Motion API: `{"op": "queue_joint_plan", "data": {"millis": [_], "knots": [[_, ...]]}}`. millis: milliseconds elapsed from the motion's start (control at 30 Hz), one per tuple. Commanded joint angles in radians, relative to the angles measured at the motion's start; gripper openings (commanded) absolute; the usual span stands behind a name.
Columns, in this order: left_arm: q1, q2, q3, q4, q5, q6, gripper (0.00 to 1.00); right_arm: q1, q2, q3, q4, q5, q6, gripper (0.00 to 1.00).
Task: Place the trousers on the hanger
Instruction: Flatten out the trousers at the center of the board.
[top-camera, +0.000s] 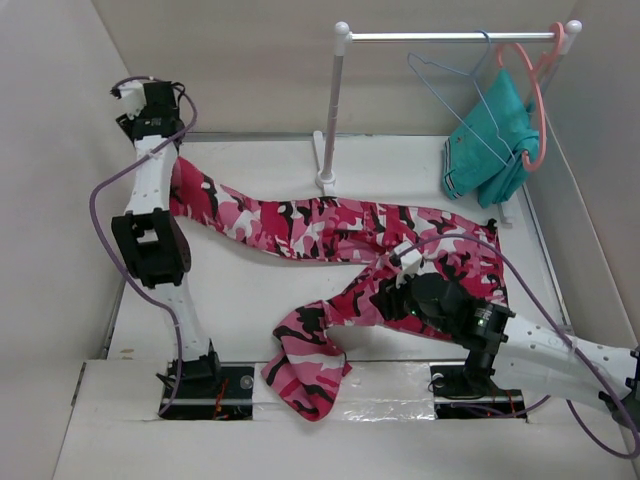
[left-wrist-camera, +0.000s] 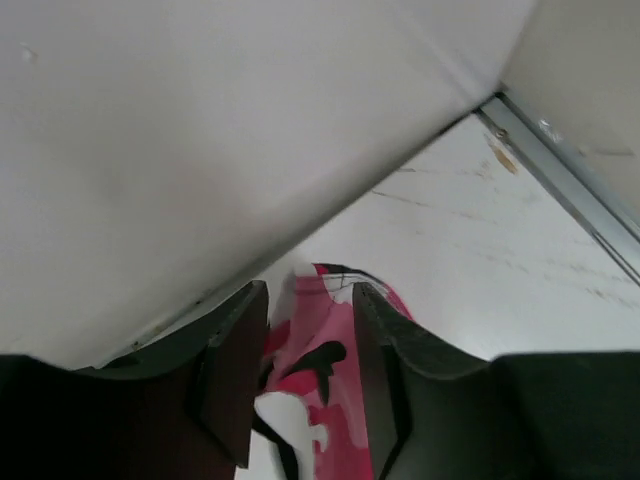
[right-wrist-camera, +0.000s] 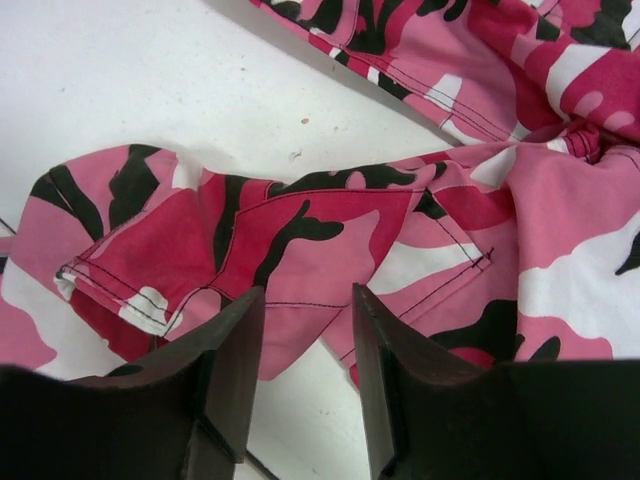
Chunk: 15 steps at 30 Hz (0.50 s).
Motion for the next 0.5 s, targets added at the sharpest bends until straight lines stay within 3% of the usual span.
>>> {"op": "queue_joint_plan", "data": {"millis": [0,33,67,233,333,367,400,467], "knots": [[0.048,0.044,0.072,-0.075,-0.005,-0.02,0.39,-0.003,-0.025,0.008,-0.02,0.017,0.011,0.49],[0.058,0.042,0.067,-0.074,0.025,-0.029,0.5,-0.003,-0.027,0.011,-0.026,0.021,0.01,0.52],[0.058,0.036,0.061,-0.071,0.039,-0.031,0.54,-0.003,-0.025,0.013,-0.031,0.031,0.01,0.58],[-0.022,-0.014,-0.007,-0.062,0.113,-0.058,0.51,-0.003,-0.015,0.014,-0.005,0.077,0.014,0.6],[-0.112,-0.102,-0.167,0.03,0.157,-0.048,0.45,-0.003,-0.008,0.027,0.003,0.123,0.025,0.35],[-0.193,-0.157,-0.207,0.047,0.161,-0.041,0.4,-0.003,-0.008,0.033,0.003,0.166,0.04,0.09],[-0.241,-0.181,-0.245,0.064,0.167,-0.035,0.37,-0.003,-0.008,0.033,0.001,0.195,0.048,0.02],[-0.395,-0.24,-0.328,0.094,0.216,-0.026,0.16,-0.031,-0.01,0.039,-0.023,0.267,0.081,0.0]]}}
